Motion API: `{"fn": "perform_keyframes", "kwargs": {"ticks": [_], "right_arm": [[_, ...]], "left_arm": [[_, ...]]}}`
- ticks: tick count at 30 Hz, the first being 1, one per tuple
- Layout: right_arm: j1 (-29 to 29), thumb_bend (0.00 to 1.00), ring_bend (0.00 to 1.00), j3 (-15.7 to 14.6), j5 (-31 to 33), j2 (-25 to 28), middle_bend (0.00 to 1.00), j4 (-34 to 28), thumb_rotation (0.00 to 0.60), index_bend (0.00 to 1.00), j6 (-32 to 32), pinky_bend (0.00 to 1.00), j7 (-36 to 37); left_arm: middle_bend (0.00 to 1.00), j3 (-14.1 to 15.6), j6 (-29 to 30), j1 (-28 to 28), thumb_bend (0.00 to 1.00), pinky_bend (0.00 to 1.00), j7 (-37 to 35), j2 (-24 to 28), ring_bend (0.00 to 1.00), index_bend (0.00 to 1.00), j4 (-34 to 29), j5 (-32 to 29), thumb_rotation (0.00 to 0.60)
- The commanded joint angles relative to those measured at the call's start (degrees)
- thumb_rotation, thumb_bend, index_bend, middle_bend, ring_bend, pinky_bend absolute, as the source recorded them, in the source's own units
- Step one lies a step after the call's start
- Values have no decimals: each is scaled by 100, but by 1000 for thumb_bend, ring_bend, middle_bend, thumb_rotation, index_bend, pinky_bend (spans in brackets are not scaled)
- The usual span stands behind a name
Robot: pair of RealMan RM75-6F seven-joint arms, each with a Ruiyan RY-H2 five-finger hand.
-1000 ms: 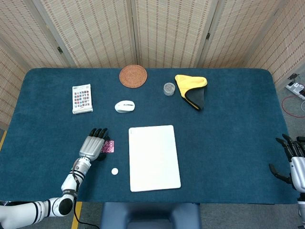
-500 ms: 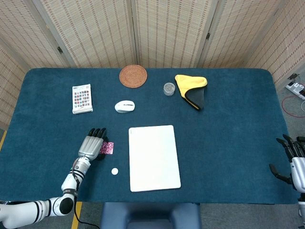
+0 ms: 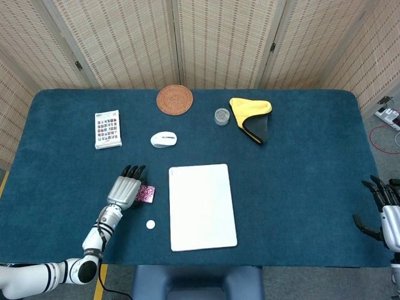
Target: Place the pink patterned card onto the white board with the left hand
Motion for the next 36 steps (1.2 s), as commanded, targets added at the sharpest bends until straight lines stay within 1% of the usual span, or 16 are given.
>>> {"fn": "perform_keyframes", "kwargs": {"ticks": [1, 5, 9, 15, 21, 23, 24, 25, 27, 30, 33, 36], "right_arm": [[-7, 325, 127, -2, 3, 3, 104, -4, 600, 137, 6, 87, -2], [-25, 325, 127, -3, 20, 10, 104, -8, 600, 137, 18, 87, -4], [-47, 325, 127, -2, 47, 17, 104, -12, 600, 137, 28, 87, -9], [-72, 325, 127, 3, 99, 30, 104, -5, 600, 137, 22, 87, -14], [-95, 325, 127, 10, 136, 30, 104, -2, 600, 137, 24, 87, -14], [-99, 325, 126, 9, 143, 25, 104, 6, 600, 137, 19, 87, -10], [-102, 324, 126, 11, 148, 23, 104, 10, 600, 137, 17, 87, -7], [-104, 325, 127, 13, 152, 22, 104, 14, 600, 136, 16, 87, -2], [-109, 325, 126, 16, 159, 22, 104, 21, 600, 136, 19, 87, 12], [-110, 325, 126, 23, 159, 26, 104, 25, 600, 137, 19, 87, 12], [-98, 325, 126, 24, 140, 24, 105, 25, 600, 137, 11, 87, 8], [-72, 325, 126, 30, 118, 13, 105, 20, 600, 137, -11, 87, 1]], "left_arm": [[66, -61, 3, -133, 320, 0, 71, 19, 0, 387, -149, 138, 600], [66, -117, -90, -352, 319, 0, 208, -59, 0, 388, -249, 260, 600], [66, -175, -226, -595, 319, 0, 336, -248, 0, 387, -276, 283, 600], [66, -216, -414, -931, 320, 0, 562, -578, 0, 386, -95, 194, 600], [66, -286, -542, -1244, 320, 0, 766, -915, 0, 385, 187, -39, 600], [66, -303, -566, -1307, 319, 0, 790, -982, 0, 361, 250, -117, 600], [66, -305, -581, -1343, 319, 0, 816, -1008, 0, 331, 275, -173, 600], [66, -303, -580, -1366, 319, 0, 842, -1017, 0, 291, 283, -208, 600], [66, -286, -558, -1393, 319, 0, 882, -1010, 0, 248, 262, -249, 600], [66, -228, -464, -1380, 319, 0, 893, -917, 0, 222, 125, -238, 600], [66, -159, -374, -1331, 319, 0, 865, -793, 0, 230, -25, -182, 600], [66, -33, -261, -1252, 319, 0, 833, -595, 0, 275, -228, -30, 600]]}}
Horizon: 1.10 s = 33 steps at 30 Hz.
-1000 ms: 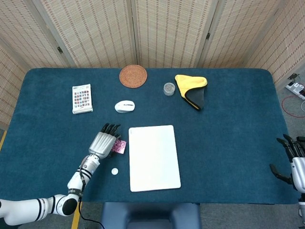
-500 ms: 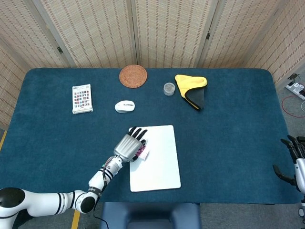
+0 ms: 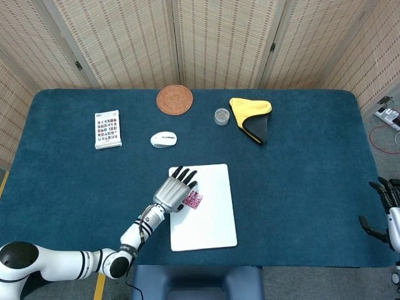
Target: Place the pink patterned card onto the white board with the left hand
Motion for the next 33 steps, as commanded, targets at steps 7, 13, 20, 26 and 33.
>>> {"fn": "perform_keyframes", "kwargs": {"ticks": [7, 13, 20, 26, 33], "right_arm": [[31, 325, 126, 1, -43, -12, 105, -29, 600, 137, -16, 87, -36], [50, 325, 125, 0, -63, -21, 105, -43, 600, 136, -30, 87, -69], [95, 325, 125, 2, -110, -32, 105, -62, 600, 136, -53, 87, -93], [89, 326, 126, -1, -93, -30, 105, -55, 600, 137, -52, 87, -83], [98, 325, 126, 1, -96, -29, 105, -53, 600, 137, -56, 87, -81]], "left_arm": [[66, 557, 445, 450, 319, 0, -392, 648, 0, 361, -600, 897, 600], [66, 1058, 706, 819, 319, 0, -712, 973, 0, 378, -834, 1674, 600], [66, 1413, 847, 1095, 319, 0, -860, 1099, 0, 394, -887, 2309, 600], [66, 1530, 770, 1230, 319, 0, -816, 1092, 0, 417, -811, 2467, 600], [71, 1500, 666, 1356, 321, 0, -842, 1040, 0, 431, -649, 2465, 600]]}}
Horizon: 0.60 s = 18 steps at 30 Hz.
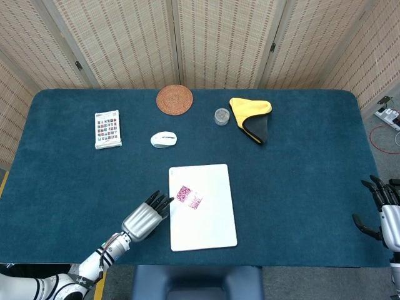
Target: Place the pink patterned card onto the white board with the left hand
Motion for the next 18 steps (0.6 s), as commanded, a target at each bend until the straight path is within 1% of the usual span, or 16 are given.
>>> {"fn": "perform_keyframes", "kwargs": {"ticks": [1, 6, 18], "right_arm": [[4, 325, 126, 2, -2, 1, 105, -4, 600, 137, 0, 87, -3], [13, 325, 127, 0, 6, -2, 105, -8, 600, 137, -17, 87, -14], [22, 325, 126, 1, 10, 2, 105, -39, 600, 136, -18, 87, -52]], "left_arm": [[73, -30, -53, 36, 322, 0, -25, -30, 0, 434, 86, -16, 600], [75, -45, -171, 97, 331, 0, -33, -79, 0, 443, 246, -59, 600], [75, -116, -263, 226, 335, 0, -39, -80, 0, 454, 365, -43, 600]]}}
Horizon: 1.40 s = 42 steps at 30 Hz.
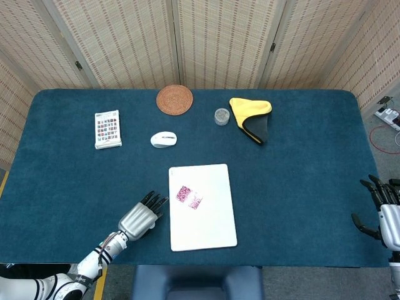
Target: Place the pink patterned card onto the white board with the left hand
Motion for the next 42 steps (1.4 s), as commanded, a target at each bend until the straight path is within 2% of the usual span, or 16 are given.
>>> {"fn": "perform_keyframes", "kwargs": {"ticks": [1, 32, 42], "right_arm": [[1, 325, 126, -2, 3, -1, 105, -3, 600, 136, -4, 87, -7], [-1, 325, 126, -7, 51, -4, 105, -49, 600, 137, -21, 87, -77], [-28, 325, 127, -9, 49, 29, 105, -95, 600, 137, 22, 87, -104]], "left_arm": [[75, -15, -19, 18, 335, 0, -5, 4, 0, 454, 18, -2, 600], [84, -222, -259, 105, 349, 0, -205, -9, 1, 499, 125, 90, 600], [84, -770, -478, -226, 355, 0, -335, 112, 2, 500, -206, -143, 600]]}}
